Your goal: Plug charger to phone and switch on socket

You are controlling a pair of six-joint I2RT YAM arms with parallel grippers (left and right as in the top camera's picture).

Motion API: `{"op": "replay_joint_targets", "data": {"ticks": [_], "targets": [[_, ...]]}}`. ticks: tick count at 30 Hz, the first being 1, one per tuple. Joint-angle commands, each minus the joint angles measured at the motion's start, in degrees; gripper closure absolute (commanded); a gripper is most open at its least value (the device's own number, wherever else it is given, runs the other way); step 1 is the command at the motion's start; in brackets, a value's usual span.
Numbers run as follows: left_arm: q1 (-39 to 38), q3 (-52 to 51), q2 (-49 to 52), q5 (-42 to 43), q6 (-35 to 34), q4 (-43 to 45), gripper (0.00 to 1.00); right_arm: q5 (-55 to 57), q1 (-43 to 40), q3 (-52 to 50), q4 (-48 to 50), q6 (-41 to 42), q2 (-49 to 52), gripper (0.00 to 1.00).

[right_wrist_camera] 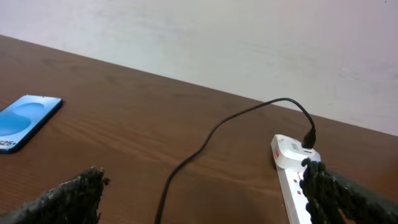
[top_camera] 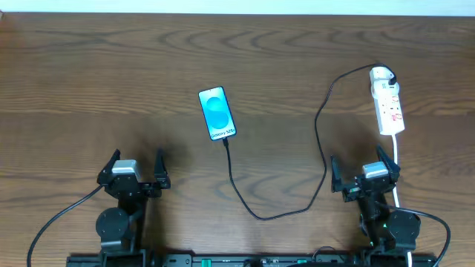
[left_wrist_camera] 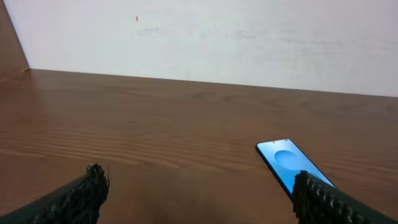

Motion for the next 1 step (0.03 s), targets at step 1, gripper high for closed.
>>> {"op": "replay_joint_targets", "data": {"ticks": [1], "targets": [[-0.24, -0.57, -0.22, 0.94, 0.57, -2.54, 0.04, -0.39, 0.66, -0.09, -0.28, 0.66, -0.48, 0.01]]}}
